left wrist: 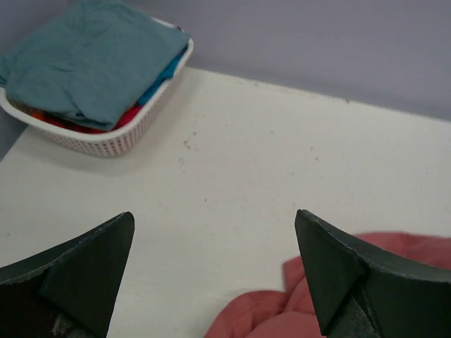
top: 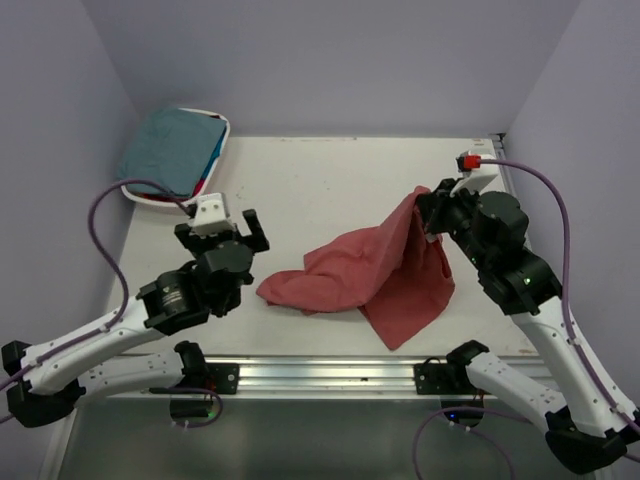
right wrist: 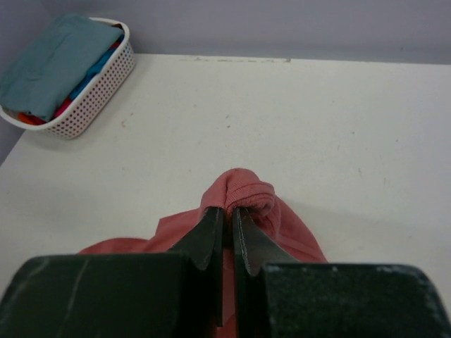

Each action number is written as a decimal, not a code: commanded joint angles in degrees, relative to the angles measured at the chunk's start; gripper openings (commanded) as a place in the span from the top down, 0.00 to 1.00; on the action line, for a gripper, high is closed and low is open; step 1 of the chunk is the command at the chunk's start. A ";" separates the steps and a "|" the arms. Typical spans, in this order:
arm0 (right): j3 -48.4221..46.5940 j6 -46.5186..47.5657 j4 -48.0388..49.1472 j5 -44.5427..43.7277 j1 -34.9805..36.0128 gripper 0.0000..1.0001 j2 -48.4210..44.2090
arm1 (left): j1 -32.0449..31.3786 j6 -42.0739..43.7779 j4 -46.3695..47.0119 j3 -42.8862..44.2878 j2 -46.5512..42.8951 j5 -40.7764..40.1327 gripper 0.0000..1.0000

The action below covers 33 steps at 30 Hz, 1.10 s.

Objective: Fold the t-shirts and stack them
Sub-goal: Flatten out the tshirt

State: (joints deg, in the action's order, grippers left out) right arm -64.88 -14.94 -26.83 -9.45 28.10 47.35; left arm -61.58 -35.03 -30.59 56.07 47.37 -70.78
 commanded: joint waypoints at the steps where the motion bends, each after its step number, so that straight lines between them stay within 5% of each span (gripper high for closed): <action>1: -0.60 0.26 -0.07 -0.04 -0.06 1.00 1.60 | 0.23 9.81 10.74 -3.86 5.17 10.54 0.00; 4: -0.68 0.35 -0.15 -0.83 -0.06 1.00 3.00 | 0.15 14.01 14.15 -5.89 12.28 21.81 0.00; 10: -0.42 0.53 -0.42 -2.23 -0.06 1.00 5.29 | -0.73 15.59 15.20 -7.90 26.71 22.97 0.00; 16: -0.33 0.53 -0.86 -3.82 -0.06 1.00 6.52 | -2.84 20.78 18.72 -10.46 27.86 30.86 0.01; 25: -0.42 0.17 -0.51 -4.08 -0.06 1.00 9.42 | -4.16 24.30 13.46 -6.42 30.92 56.17 0.02; 33: 0.02 -0.27 0.29 -4.17 -0.06 1.00 10.83 | -4.25 25.62 10.46 -4.13 40.68 59.80 0.03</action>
State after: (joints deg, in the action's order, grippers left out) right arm -64.84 -14.96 -28.69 -12.53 28.08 58.11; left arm -65.45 -11.20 -18.61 50.22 86.59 -14.13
